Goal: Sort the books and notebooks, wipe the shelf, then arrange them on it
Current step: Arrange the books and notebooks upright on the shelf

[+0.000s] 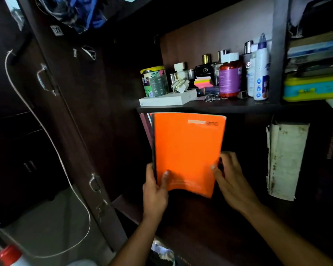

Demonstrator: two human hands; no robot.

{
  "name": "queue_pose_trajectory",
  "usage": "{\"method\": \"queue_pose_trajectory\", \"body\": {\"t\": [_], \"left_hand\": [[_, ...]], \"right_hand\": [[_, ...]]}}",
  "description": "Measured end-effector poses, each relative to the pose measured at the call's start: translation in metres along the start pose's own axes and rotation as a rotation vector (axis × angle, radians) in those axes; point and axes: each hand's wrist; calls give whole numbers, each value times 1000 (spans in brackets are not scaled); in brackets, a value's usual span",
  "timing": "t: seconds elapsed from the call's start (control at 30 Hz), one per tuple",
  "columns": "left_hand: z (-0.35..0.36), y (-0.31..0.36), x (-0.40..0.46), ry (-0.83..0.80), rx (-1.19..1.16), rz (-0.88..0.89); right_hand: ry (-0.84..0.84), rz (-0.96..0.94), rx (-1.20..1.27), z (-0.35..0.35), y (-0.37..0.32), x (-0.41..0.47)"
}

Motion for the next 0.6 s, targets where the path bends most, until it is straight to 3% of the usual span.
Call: {"method": "queue_pose_trajectory", "body": {"t": [0.1, 0.23, 0.33, 0.6], "left_hand": [[-15, 5, -14, 165, -130, -149], [-44, 0, -40, 345, -90, -275], [-53, -4, -46, 288, -31, -313], [-12, 35, -53, 24, -11, -111]], "right_hand": [[-51, -16, -48, -1, 9, 1], [-123, 113, 3, 1, 22, 3], [-193, 137, 15, 2, 25, 3], [-230, 132, 51, -1, 29, 4]]}}
Point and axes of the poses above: each hand's wrist, its own x-axis towards the middle knuckle, its own z-axis out of the palm, y = z × x, and after that the axes turned 4 degrees about y, right-handed
